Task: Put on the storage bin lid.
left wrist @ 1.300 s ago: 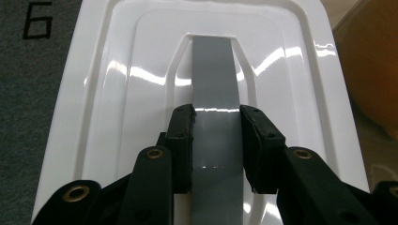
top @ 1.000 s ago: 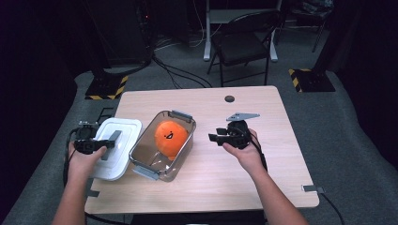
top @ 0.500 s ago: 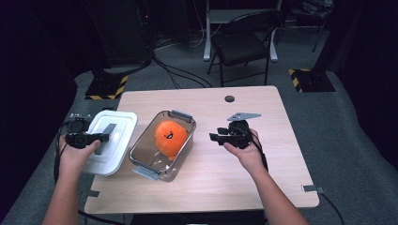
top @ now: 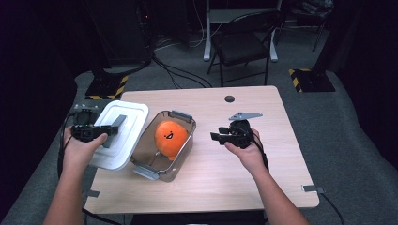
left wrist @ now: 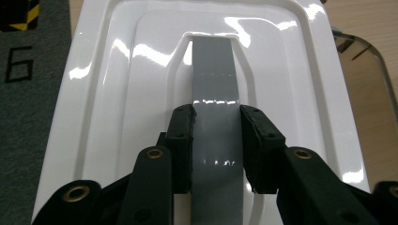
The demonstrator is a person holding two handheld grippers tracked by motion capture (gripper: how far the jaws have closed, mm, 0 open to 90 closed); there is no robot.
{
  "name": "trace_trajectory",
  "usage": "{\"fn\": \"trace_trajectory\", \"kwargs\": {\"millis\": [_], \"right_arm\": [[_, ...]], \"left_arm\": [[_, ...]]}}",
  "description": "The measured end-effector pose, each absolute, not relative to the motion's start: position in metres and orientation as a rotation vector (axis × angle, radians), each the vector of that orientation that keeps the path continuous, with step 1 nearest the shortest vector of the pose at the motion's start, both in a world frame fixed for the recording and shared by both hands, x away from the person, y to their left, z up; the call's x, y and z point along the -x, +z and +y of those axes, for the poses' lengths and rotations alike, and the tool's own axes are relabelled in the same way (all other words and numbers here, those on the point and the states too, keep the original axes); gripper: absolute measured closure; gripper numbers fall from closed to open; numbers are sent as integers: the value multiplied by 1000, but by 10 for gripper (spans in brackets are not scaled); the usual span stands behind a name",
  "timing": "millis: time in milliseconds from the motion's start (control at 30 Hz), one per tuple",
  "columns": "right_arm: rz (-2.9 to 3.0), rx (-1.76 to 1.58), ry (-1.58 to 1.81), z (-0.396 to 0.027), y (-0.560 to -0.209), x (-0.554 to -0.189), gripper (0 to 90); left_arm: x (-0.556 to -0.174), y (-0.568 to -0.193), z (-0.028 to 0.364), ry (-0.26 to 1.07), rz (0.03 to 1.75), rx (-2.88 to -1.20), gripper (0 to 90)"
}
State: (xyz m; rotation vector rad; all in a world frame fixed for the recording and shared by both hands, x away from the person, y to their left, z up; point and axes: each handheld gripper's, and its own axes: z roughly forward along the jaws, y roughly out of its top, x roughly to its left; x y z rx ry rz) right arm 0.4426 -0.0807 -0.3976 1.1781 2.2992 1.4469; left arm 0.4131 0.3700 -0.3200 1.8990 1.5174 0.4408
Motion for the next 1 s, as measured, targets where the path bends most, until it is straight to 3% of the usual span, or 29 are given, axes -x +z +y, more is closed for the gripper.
{"fn": "trace_trajectory", "kwargs": {"millis": [467,1000], "right_arm": [[2277,-1190,1457,-85,-396,-443,521],[2262,-1209,1462,-91,-396,-444,521]], "left_arm": [[-422,-325,314,348,1438,-1942,664],[-435,-342,267,335,1421,-2009,664]]}}
